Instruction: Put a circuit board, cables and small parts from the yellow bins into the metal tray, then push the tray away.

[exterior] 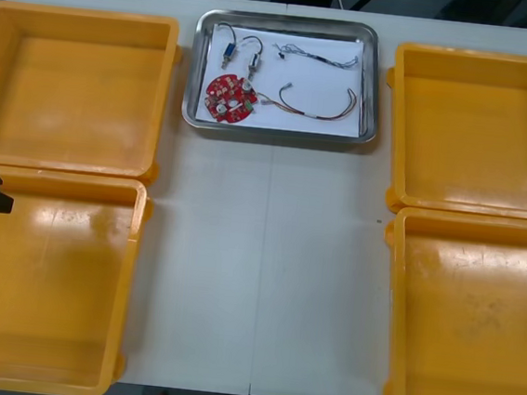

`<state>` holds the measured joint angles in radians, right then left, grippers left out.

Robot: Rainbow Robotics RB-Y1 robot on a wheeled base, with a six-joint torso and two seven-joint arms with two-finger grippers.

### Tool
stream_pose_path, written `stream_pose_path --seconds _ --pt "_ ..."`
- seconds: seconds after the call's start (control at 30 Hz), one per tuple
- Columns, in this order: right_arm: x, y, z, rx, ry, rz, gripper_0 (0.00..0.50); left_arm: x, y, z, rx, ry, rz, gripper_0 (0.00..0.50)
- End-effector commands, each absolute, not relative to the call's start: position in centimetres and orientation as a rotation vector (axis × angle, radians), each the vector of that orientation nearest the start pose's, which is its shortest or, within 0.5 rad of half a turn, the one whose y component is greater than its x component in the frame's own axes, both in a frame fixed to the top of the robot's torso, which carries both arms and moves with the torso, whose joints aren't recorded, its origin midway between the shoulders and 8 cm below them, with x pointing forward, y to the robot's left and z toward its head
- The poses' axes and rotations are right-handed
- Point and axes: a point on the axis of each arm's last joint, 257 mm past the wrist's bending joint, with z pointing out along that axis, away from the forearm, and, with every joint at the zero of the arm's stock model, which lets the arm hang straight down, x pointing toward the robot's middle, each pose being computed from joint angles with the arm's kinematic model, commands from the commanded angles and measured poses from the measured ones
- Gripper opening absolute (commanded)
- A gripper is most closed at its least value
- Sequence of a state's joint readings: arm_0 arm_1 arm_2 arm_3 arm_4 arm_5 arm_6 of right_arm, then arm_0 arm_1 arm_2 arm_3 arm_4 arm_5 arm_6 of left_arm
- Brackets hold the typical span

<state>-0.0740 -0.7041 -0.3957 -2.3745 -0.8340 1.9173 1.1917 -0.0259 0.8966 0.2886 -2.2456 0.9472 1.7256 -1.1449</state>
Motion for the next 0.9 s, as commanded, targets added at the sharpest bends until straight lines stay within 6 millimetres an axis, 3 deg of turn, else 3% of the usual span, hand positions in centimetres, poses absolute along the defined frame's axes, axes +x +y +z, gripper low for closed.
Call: stream_pose_path --seconds 0.03,0.9 --pt "35.0 -37.0 -15.6 0.185 2.614 0.037 0.500 36.4 37.9 -15.8 -0.012 2.616 0.026 0.500" --pt "35.2 -36.4 -16.7 0.176 2.648 0.029 0.500 36.4 37.9 -15.8 -0.012 2.616 0.026 0.500"
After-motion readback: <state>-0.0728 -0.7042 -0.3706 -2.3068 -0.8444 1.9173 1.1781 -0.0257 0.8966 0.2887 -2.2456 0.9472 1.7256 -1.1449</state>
